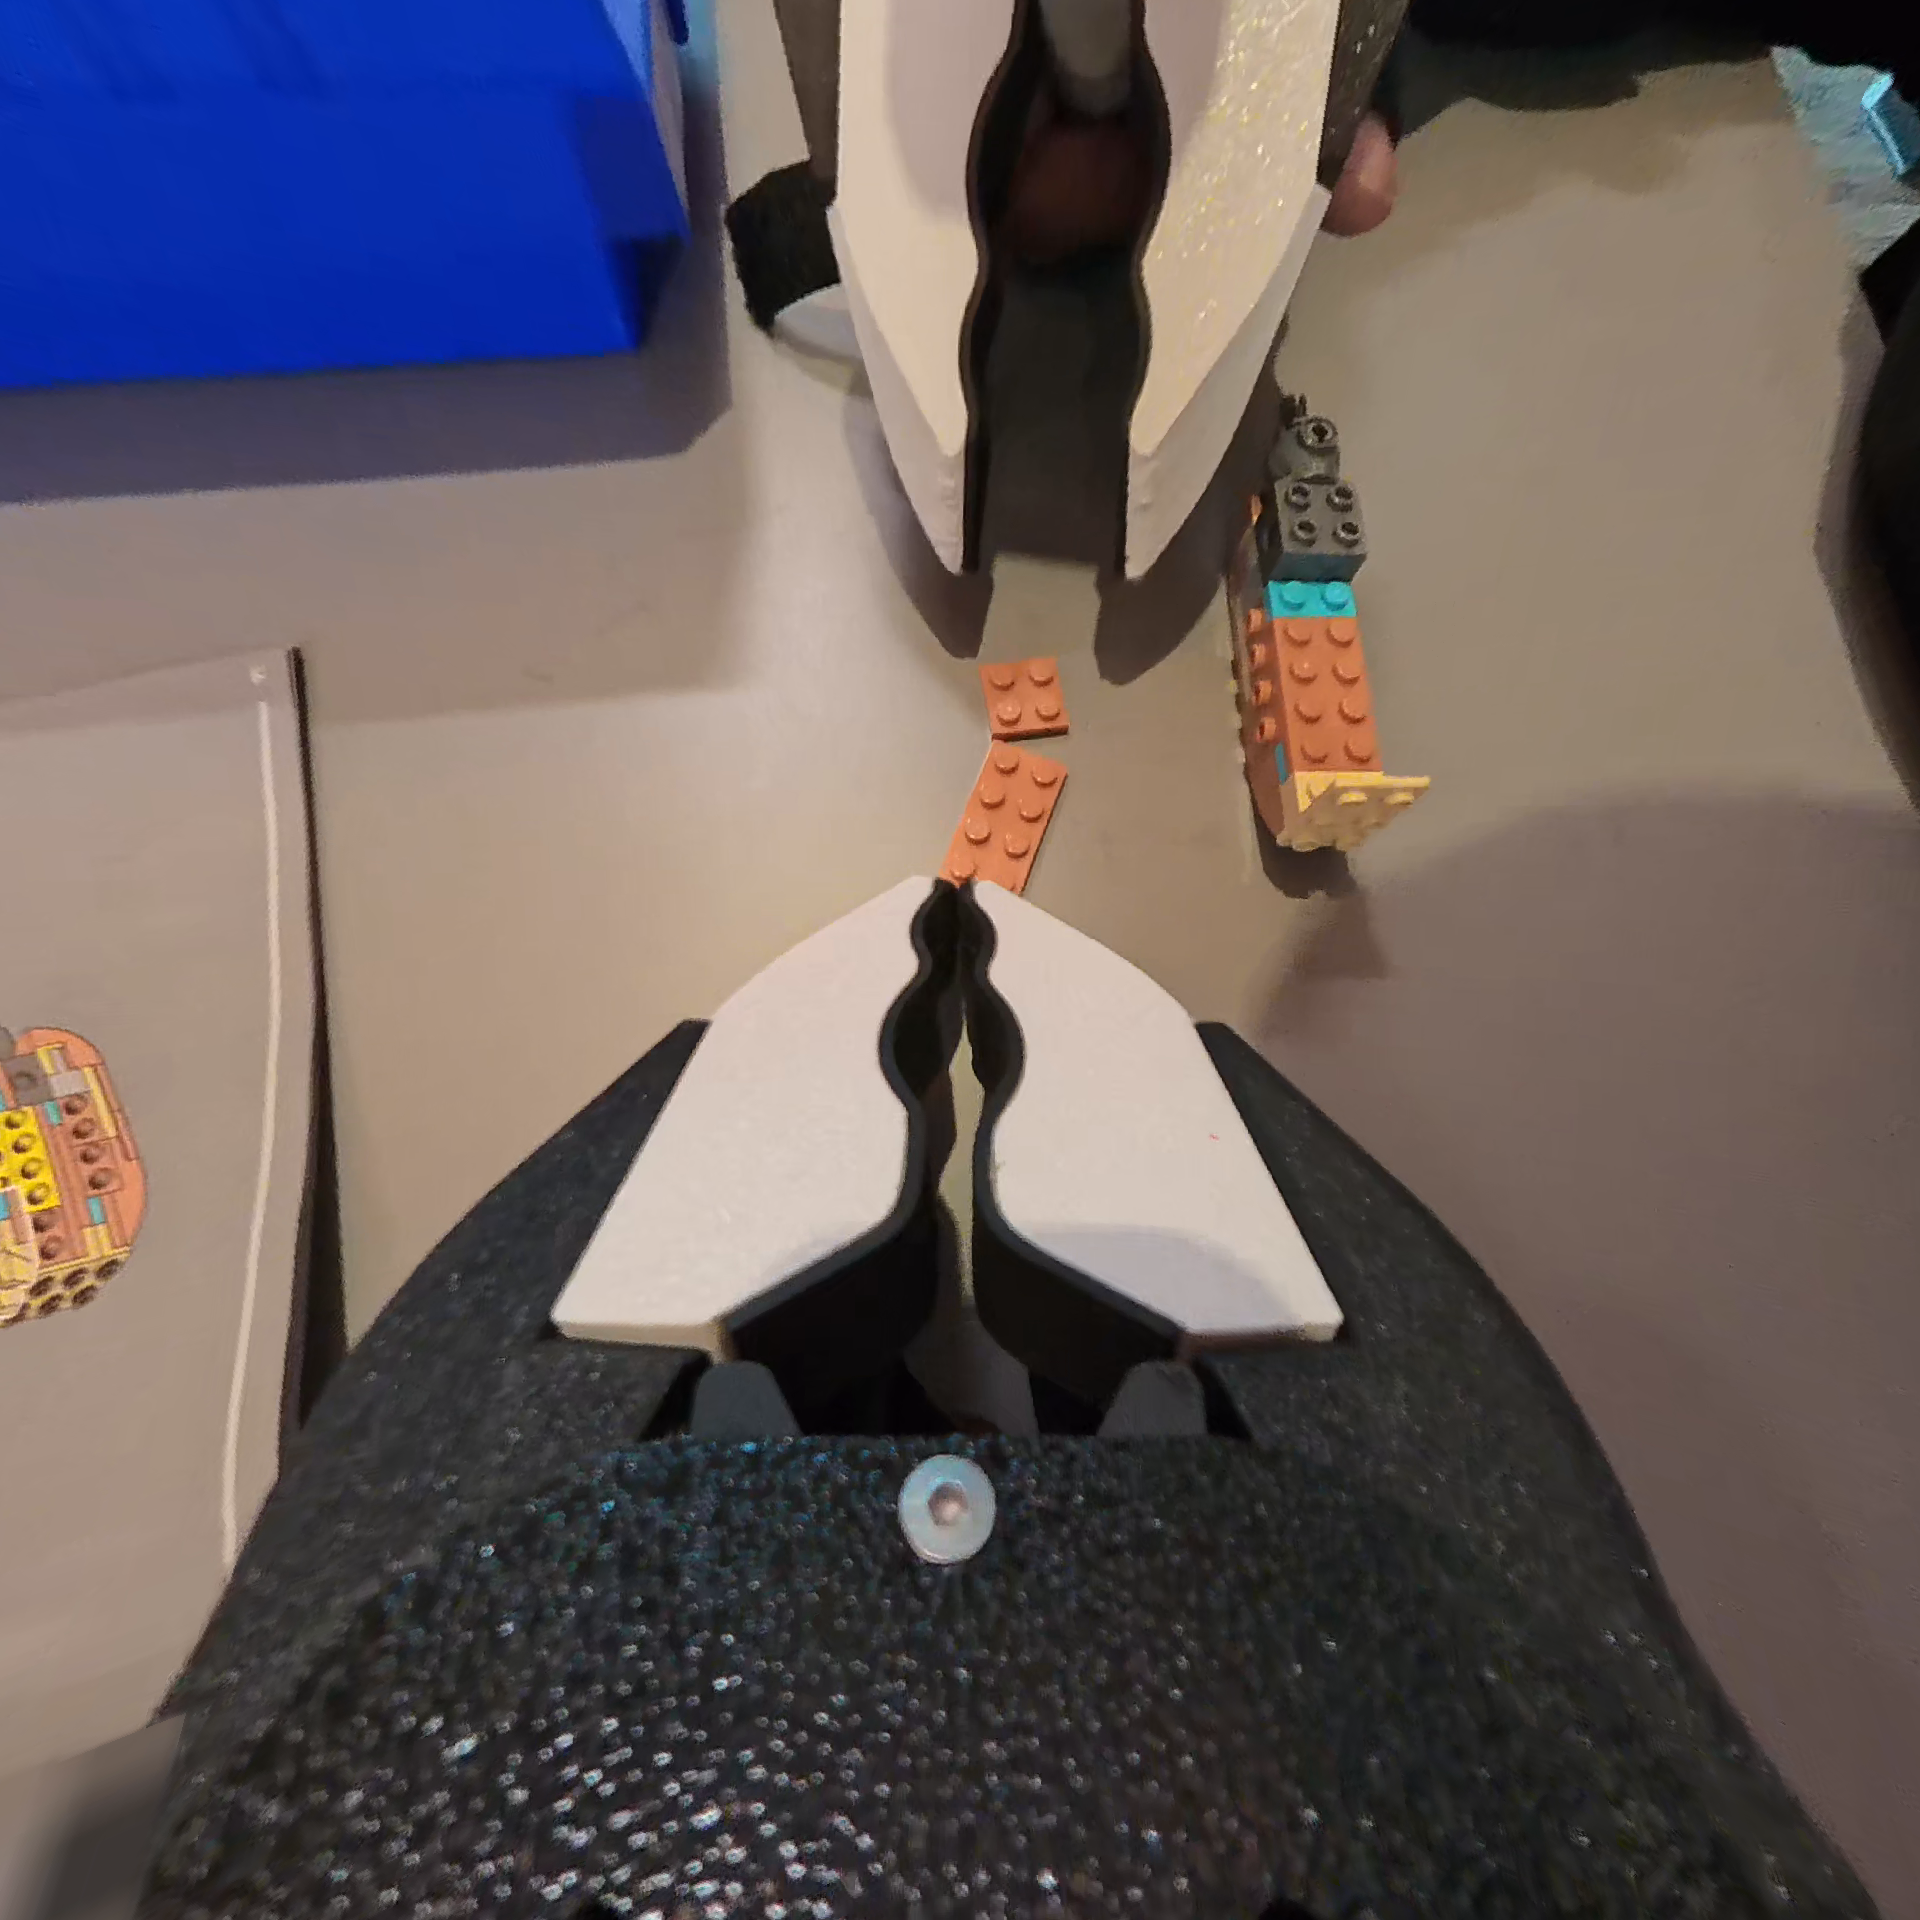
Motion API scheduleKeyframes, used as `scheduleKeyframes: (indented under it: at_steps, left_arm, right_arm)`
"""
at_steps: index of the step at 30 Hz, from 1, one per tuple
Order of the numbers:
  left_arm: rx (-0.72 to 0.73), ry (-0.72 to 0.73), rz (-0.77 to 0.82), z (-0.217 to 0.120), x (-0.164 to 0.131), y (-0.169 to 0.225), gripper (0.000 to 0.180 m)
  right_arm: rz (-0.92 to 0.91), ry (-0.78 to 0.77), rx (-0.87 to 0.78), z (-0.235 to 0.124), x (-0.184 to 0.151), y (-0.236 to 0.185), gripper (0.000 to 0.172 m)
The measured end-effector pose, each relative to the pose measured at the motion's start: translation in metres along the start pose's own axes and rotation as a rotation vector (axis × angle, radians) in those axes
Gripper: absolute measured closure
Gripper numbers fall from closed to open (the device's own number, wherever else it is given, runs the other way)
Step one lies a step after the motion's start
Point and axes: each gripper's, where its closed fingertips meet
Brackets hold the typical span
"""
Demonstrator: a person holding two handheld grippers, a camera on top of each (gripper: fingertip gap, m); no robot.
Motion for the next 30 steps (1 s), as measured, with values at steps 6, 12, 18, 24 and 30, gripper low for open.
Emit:
scheduleKeyframes:
  at_steps: [6,12,18,24,30]
  left_arm:
    - [0.006,-0.012,0.005,0.002,0.000,0.000,0.180]
    - [0.002,-0.023,0.047,0.009,0.007,0.005,0.180]
    - [0.009,-0.039,0.062,0.009,0.008,0.006,0.180]
    - [-0.006,-0.041,0.061,0.007,0.011,0.009,0.180]
    - [-0.003,-0.041,0.070,0.009,0.016,0.011,0.180]
  right_arm:
    - [-0.007,-0.008,-0.003,0.001,-0.001,0.000,0.145]
    - [-0.009,-0.009,-0.004,0.001,-0.001,-0.001,0.145]
    - [-0.019,-0.014,-0.004,0.001,-0.002,-0.002,0.145]
    - [-0.021,-0.016,-0.005,0.001,-0.002,-0.002,0.145]
    - [-0.024,-0.020,-0.007,0.001,-0.002,-0.003,0.145]
Point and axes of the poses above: each gripper's, where its closed fingertips meet, z out along the fingers, x out of its top, y = z × x across the jaws, and after that the axes turned 10 degrees about -z, right-handed
